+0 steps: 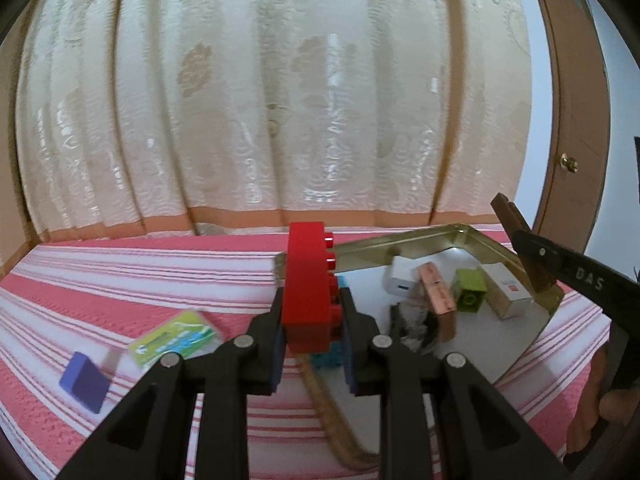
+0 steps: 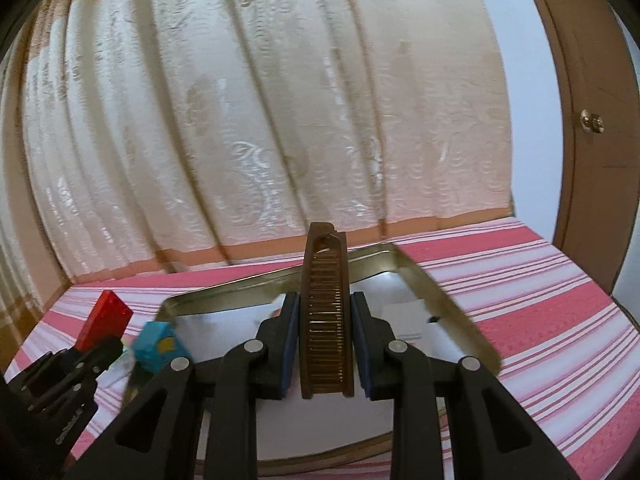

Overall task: Organize rigid objects
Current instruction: 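Carry red brick and comb into the gold tin and open both tools, then withdraw both open tools from the tin toward the purple block and floss box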

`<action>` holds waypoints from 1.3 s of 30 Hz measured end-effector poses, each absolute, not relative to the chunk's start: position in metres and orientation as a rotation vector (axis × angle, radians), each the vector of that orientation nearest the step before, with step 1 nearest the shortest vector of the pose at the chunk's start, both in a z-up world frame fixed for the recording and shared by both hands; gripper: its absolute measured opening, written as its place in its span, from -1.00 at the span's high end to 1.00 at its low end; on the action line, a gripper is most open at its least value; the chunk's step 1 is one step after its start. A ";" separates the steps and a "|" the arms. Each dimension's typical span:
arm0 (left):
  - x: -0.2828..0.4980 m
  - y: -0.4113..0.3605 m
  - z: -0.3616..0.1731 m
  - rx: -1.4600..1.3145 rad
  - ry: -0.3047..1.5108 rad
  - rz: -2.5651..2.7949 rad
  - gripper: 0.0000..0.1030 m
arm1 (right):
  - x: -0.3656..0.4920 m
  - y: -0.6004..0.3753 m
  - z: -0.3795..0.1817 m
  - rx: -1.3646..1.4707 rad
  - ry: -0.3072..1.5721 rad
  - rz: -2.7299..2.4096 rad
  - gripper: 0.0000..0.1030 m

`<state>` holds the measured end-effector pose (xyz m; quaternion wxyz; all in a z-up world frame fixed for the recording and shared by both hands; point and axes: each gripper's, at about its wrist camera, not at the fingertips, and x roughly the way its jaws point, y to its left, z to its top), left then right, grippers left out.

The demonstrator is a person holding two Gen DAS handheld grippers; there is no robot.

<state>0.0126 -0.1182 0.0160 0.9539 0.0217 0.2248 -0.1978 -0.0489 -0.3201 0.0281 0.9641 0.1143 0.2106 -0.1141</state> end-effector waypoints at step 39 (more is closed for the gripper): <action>0.024 -0.198 0.000 0.188 0.581 -0.391 -0.48 | -0.028 -0.340 0.001 0.243 0.556 -0.284 -0.48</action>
